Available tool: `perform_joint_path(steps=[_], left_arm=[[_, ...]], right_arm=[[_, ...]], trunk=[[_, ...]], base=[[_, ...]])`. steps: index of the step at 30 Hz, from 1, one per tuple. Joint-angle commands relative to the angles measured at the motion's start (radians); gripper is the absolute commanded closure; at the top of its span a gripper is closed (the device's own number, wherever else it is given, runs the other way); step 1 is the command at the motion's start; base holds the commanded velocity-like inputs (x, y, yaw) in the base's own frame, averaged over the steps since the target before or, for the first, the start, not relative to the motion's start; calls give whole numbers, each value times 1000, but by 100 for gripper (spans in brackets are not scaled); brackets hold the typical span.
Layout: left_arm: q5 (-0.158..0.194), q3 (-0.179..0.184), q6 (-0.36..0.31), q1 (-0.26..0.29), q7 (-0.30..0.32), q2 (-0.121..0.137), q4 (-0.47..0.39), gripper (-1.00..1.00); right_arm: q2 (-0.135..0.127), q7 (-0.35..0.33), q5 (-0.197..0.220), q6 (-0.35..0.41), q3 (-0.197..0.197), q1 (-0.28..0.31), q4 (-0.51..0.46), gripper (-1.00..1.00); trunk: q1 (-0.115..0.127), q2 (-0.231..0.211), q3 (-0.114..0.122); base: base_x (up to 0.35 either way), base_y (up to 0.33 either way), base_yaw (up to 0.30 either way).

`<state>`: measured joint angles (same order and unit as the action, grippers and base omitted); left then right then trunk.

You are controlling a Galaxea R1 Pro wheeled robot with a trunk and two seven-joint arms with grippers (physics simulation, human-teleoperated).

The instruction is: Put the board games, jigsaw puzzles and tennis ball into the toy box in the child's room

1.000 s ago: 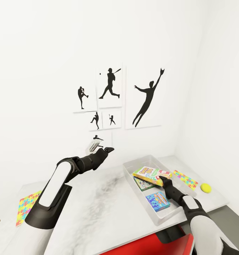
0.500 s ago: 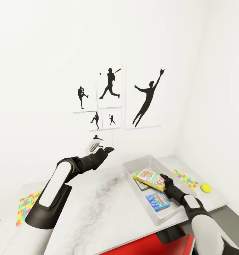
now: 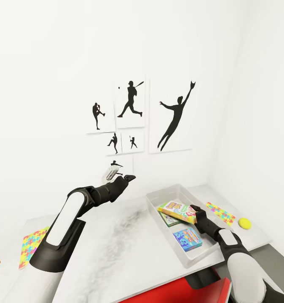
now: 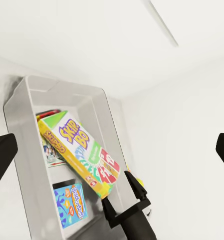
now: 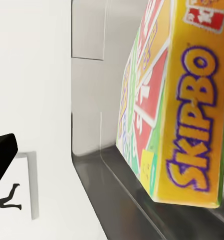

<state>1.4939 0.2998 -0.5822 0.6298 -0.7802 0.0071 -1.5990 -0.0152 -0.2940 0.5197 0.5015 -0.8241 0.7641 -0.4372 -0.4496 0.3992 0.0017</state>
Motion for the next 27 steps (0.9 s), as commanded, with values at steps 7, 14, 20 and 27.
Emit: perform_joint_path(steps=[7,14,20,27], left_arm=[[7,0,1,1,-8,1,-1,-100],[6,0,1,1,-8,1,-1,-100],[6,0,1,1,-8,2,-1,-100],[6,-1,1,1,-8,2,-1,-100]], right_arm=[[2,15,0,13,-6,4,-5,-100],[6,109,0,69,-5,8,-44,-100],[13,191,1,191,-5,4,-119,-100],[16,257,3,262,-6,-4,-181,-100]], trunk=[[0,1,0],[0,1,0],[0,1,0],[0,1,0]], base=[[0,0,0],[0,0,0],[0,0,0],[0,0,0]])
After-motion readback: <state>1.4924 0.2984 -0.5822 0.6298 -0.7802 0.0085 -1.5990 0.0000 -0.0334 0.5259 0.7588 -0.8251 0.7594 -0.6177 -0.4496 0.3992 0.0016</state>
